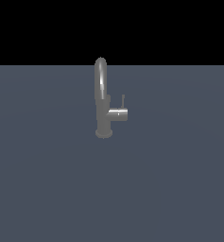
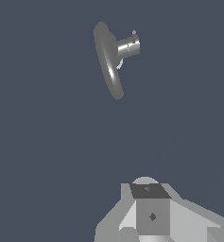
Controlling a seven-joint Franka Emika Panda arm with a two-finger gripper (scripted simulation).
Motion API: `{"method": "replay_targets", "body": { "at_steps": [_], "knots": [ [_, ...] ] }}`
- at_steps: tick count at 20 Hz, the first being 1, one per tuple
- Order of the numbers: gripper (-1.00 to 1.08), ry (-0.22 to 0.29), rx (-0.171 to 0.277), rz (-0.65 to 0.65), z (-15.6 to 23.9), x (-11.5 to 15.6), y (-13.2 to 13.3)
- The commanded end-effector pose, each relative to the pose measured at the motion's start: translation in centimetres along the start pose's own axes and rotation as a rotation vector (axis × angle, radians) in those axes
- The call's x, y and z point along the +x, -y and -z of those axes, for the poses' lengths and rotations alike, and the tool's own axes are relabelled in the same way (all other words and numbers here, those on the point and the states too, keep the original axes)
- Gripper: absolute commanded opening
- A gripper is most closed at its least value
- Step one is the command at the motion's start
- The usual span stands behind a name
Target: Turn on the faucet by rotating a designated handle.
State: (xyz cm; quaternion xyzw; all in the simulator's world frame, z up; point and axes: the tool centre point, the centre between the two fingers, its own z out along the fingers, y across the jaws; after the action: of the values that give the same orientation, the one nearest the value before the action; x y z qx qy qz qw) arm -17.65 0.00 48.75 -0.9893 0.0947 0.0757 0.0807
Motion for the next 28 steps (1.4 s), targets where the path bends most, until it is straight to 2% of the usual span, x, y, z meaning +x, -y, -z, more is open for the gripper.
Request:
{"method": "replay_targets", "body": {
  "at_steps": [1,15,28],
  "knots": [
    [-1.00,0.036,0.031,-0.034,-0.2,1.5,0.2],
    [-1.00,0.242,0.217,-0.227,-2.4,10.1,0.4],
    [-1.00,0.449,0.404,-0.417,-6.3,17.8,-0.5]
  ]
}}
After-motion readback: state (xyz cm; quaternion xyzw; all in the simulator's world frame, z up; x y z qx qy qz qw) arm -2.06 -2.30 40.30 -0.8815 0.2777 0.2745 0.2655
